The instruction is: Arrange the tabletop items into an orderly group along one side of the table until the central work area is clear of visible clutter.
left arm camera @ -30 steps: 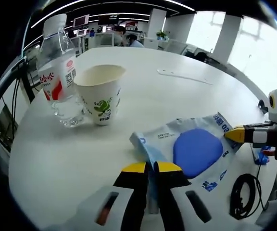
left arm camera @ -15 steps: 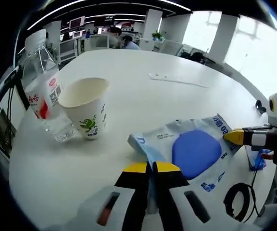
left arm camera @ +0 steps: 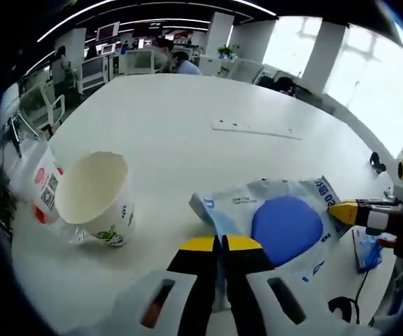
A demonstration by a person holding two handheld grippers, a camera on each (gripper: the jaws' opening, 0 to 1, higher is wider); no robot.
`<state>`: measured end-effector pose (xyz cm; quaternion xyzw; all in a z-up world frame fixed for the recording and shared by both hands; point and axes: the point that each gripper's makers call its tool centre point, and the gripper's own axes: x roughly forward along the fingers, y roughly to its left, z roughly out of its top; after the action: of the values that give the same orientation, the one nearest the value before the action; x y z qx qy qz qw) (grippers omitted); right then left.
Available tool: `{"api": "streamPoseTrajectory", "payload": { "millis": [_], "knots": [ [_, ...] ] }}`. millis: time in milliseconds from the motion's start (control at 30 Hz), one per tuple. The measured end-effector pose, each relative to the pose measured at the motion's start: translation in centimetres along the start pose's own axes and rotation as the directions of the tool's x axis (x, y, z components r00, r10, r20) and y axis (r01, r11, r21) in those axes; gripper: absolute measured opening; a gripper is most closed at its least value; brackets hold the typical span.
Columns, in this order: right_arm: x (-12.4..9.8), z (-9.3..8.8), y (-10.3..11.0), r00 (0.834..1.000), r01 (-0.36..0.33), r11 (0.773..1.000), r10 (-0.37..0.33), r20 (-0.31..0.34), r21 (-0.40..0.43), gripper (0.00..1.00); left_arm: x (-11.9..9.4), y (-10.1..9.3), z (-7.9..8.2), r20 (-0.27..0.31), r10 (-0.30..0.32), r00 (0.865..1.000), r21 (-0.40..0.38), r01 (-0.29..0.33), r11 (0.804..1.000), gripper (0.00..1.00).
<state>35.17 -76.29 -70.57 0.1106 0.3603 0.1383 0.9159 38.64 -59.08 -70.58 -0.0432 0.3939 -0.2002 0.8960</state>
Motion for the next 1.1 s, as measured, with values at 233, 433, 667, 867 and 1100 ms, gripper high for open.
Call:
{"api": "streamPoseTrajectory", "payload": {
  "millis": [233, 433, 667, 867, 1100],
  "knots": [
    [1.1, 0.4, -0.2, 1.0, -0.004, 1.0, 0.004, -0.008, 0.006, 0.0, 1.1, 0.4, 0.2, -0.035, 0.034, 0.999, 0.002, -0.034, 0.999, 0.02],
    [2.0, 0.3, -0.2, 1.0, -0.004, 1.0, 0.005, -0.012, 0.015, 0.0, 1.7, 1.1, -0.1, -0.056, 0.048, 0.997, -0.015, -0.049, 0.999, 0.02],
    [3.1, -0.5, -0.6, 1.0, 0.0, 0.999, 0.002, -0.026, 0.054, 0.0, 2.2, 1.5, -0.3, -0.073, 0.061, 0.995, -0.056, -0.066, 0.996, 0.02],
    [3.6, -0.1, -0.6, 1.0, 0.001, 0.997, 0.001, -0.017, 0.072, 0.0, 2.8, 2.0, 0.1, -0.075, 0.087, 0.993, -0.051, -0.091, 0.995, 0.02],
    [4.4, -0.1, -0.7, 1.0, -0.008, 0.996, 0.009, -0.01, 0.086, 0.0, 3.0, 2.4, 0.6, -0.063, 0.103, 0.993, -0.084, -0.109, 0.991, 0.02]
  ]
}}
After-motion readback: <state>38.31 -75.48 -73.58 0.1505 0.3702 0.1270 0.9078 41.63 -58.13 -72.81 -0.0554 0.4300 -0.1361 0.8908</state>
